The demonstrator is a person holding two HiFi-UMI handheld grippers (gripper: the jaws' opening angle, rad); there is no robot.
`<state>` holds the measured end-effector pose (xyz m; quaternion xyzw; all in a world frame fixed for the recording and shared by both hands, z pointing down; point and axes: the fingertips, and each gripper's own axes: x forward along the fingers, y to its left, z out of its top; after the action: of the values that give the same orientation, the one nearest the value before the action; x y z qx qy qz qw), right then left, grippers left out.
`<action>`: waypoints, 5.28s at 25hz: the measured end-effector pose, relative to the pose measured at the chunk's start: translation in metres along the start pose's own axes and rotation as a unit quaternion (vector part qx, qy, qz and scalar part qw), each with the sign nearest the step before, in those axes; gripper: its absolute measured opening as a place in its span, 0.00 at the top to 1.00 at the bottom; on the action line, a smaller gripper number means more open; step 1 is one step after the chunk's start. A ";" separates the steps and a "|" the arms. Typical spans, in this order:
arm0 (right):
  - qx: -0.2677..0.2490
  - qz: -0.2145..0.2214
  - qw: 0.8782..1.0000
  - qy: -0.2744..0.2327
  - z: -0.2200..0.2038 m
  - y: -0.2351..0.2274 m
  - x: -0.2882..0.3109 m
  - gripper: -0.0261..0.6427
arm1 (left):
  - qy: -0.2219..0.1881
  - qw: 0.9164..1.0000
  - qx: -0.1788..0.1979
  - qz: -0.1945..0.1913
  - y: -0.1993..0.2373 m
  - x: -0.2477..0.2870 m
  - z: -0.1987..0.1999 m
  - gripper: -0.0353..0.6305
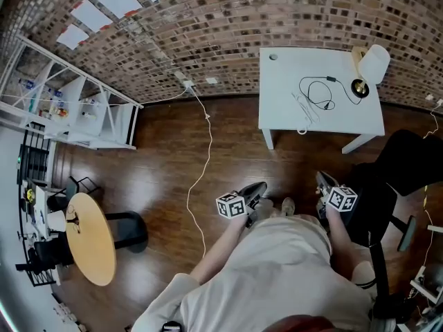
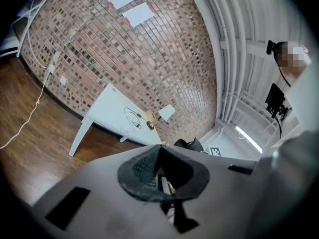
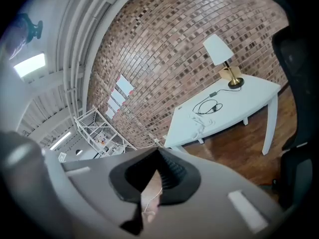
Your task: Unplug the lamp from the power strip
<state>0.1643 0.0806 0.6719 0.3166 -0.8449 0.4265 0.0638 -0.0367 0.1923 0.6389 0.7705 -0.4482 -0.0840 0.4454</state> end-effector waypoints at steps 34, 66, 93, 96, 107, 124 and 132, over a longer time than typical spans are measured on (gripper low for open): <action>-0.048 -0.035 0.990 -0.130 -0.056 0.208 0.054 0.96 | -0.047 0.991 0.109 -0.065 0.060 -0.240 0.090 0.95; -0.128 -0.138 0.979 -0.081 -0.016 0.093 -0.070 0.96 | 0.023 0.994 0.075 -0.076 -0.075 -0.049 0.023 0.94; -0.436 -0.114 0.890 0.066 -0.061 0.047 -0.129 0.87 | -0.006 0.995 0.095 0.038 -0.072 -0.039 -0.025 0.94; -0.421 -0.113 0.898 0.057 -0.066 0.043 -0.137 0.87 | 0.000 0.995 0.098 0.032 -0.078 -0.033 -0.036 0.94; -0.248 -0.146 0.958 -0.005 -0.055 -0.007 -0.179 0.86 | 0.034 0.991 0.120 0.056 -0.079 -0.033 -0.059 0.94; -0.255 -0.047 0.908 -0.328 0.187 0.177 -0.290 0.75 | -0.091 0.986 0.121 0.067 -0.118 -0.090 0.053 0.94; -0.365 -0.068 0.894 -0.250 0.134 0.188 -0.231 0.73 | -0.138 0.957 0.243 0.083 -0.164 -0.108 0.102 0.94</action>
<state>0.2581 0.1720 0.3723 0.4239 -0.9056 -0.0104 -0.0100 -0.0528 0.2455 0.4246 0.7961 -0.5750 -0.0411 0.1842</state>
